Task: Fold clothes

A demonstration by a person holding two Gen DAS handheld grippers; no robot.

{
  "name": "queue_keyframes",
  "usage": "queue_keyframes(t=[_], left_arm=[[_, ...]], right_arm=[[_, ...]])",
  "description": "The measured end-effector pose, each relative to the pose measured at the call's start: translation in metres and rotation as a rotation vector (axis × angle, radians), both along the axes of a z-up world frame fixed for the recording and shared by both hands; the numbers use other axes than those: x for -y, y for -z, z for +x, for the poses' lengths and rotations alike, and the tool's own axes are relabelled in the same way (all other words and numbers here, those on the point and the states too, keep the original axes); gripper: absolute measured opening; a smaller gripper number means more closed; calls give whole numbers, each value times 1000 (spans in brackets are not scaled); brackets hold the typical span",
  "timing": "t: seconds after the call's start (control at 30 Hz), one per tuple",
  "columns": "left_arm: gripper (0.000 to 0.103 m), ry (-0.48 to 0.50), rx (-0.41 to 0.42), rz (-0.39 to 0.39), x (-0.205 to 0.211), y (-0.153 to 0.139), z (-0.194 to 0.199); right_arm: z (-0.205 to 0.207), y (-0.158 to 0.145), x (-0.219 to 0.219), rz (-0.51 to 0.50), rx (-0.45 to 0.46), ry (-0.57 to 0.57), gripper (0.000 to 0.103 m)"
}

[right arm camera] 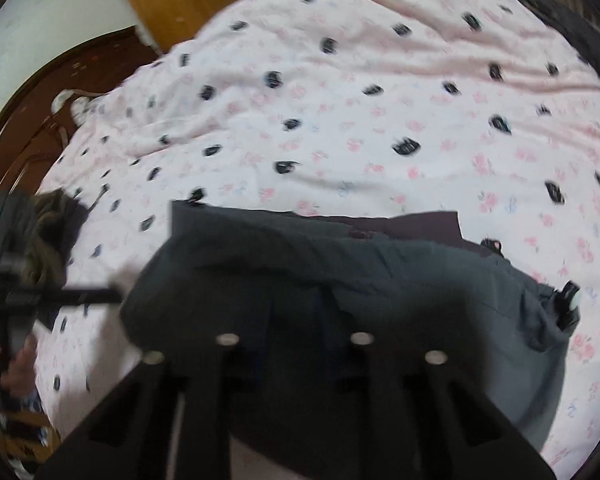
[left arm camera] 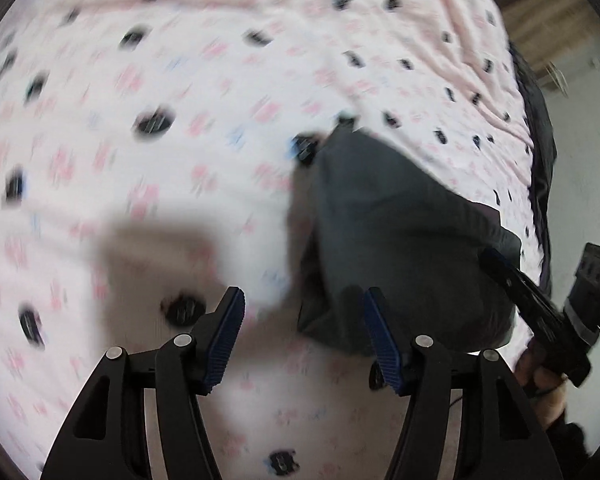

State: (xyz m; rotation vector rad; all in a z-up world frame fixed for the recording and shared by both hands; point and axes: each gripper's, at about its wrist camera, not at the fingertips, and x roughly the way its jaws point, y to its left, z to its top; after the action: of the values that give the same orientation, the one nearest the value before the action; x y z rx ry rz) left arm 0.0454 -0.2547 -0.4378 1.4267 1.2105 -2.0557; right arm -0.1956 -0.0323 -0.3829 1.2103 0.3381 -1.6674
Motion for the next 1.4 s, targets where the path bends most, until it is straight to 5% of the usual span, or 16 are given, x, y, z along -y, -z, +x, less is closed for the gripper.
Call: queue_keyframes(t=[0.17, 0.37, 0.7, 0.93, 1.07, 1.17, 1.23, 1.4], left_arm=[[57, -58, -70, 133, -4, 16, 3], [61, 20, -91, 131, -7, 24, -21], [68, 38, -189, 381, 27, 56, -49], [76, 118, -129, 391, 33, 82, -72], [103, 223, -114, 319, 13, 77, -95], [102, 288, -94, 227, -4, 70, -107], [95, 260, -104, 239, 0, 68, -104], [48, 159, -142, 321, 15, 65, -90]], right_arm=[[-7, 23, 15, 82, 37, 44, 16], [-4, 41, 23, 151, 15, 40, 16], [2, 39, 23, 146, -11, 3, 19], [3, 39, 21, 137, -17, -9, 20], [6, 43, 25, 159, -36, -16, 20], [8, 45, 27, 173, -50, -19, 20], [8, 46, 26, 175, -52, -20, 20], [6, 45, 23, 155, -39, -21, 20]])
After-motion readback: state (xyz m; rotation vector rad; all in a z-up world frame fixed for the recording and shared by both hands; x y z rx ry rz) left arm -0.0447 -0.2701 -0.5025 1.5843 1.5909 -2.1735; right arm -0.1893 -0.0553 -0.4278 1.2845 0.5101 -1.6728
